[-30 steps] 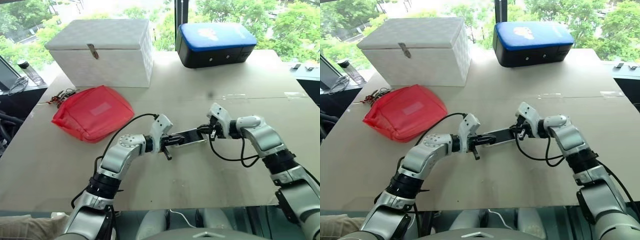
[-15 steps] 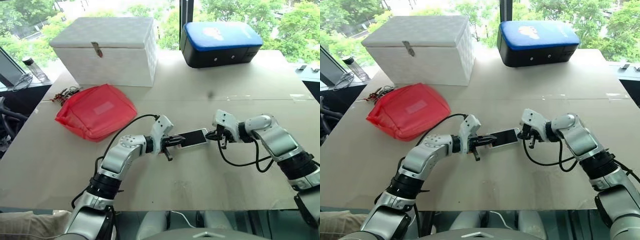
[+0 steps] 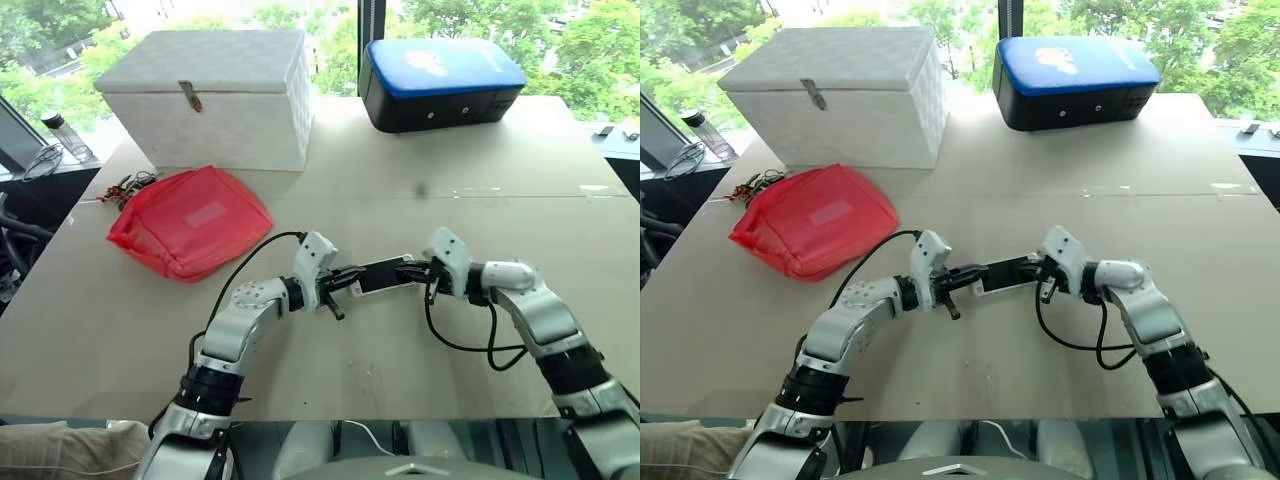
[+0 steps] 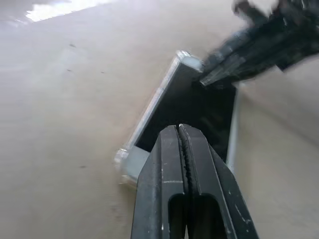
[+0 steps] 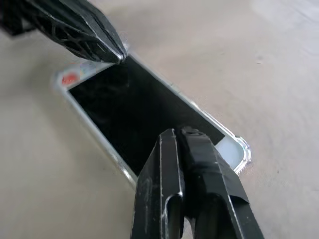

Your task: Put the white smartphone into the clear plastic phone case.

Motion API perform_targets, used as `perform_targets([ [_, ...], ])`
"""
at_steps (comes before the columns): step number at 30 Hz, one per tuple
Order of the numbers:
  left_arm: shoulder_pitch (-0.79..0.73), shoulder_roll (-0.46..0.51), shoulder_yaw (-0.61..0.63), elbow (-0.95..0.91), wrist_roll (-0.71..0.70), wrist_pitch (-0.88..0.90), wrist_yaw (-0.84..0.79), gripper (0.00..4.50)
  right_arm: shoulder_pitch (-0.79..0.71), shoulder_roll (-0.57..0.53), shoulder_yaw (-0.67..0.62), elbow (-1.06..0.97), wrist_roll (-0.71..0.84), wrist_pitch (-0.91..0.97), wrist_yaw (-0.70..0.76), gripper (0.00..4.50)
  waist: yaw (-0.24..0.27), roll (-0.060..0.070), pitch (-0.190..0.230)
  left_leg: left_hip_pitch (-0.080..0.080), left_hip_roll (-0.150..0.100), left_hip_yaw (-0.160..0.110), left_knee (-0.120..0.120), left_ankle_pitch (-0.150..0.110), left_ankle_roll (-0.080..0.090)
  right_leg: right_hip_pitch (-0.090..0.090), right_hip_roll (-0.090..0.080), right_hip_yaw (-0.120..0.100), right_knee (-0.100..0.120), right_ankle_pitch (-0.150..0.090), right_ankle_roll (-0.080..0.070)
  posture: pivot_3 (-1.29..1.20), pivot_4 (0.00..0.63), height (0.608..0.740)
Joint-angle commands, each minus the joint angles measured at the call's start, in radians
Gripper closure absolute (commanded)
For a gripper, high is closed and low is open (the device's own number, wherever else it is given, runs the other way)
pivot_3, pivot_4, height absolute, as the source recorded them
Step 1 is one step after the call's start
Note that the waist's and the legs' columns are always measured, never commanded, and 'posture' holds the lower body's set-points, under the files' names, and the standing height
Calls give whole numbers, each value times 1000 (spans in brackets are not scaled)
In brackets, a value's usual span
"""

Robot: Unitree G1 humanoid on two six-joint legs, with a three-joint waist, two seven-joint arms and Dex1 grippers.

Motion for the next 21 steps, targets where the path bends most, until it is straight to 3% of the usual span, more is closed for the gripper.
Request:
perform_targets([
  [1,13,-11,97,-83,-63,-47,22,3300,44,-1,-91,-153,81,56,-52,3238,0,0,1,-9,0,0,3,0,0,-9,0,0,4,0,0,0,150,740],
  [3,25,-9,135,-99,-77,-52,37,2305,81,-3,-124,-211,91,68,-91,2210,-2,1,1,-23,-1,1,6,0,0,-23,0,0,6,0,0,0,150,740],
  [7,61,24,190,-145,-122,-22,30,317,173,-46,-193,-323,114,77,-118,114,-1,1,2,-24,-1,2,5,0,0,-23,0,0,4,0,0,0,150,740],
  [8,81,42,199,-166,-143,-4,13,81,203,-64,-216,-355,126,83,-116,8,-1,1,2,-23,-1,2,5,0,0,-23,0,0,4,0,0,0,150,740],
  [13,202,150,243,-249,-206,34,-54,81,380,-149,-331,-479,180,78,-94,8,0,3,5,-23,-1,1,3,0,0,-23,0,1,4,0,0,0,150,740],
  [21,464,261,313,-365,-171,-38,-81,81,659,-146,-502,-602,182,25,-144,8,1,3,7,-20,0,3,3,0,0,-21,0,3,5,0,0,0,150,740],
])
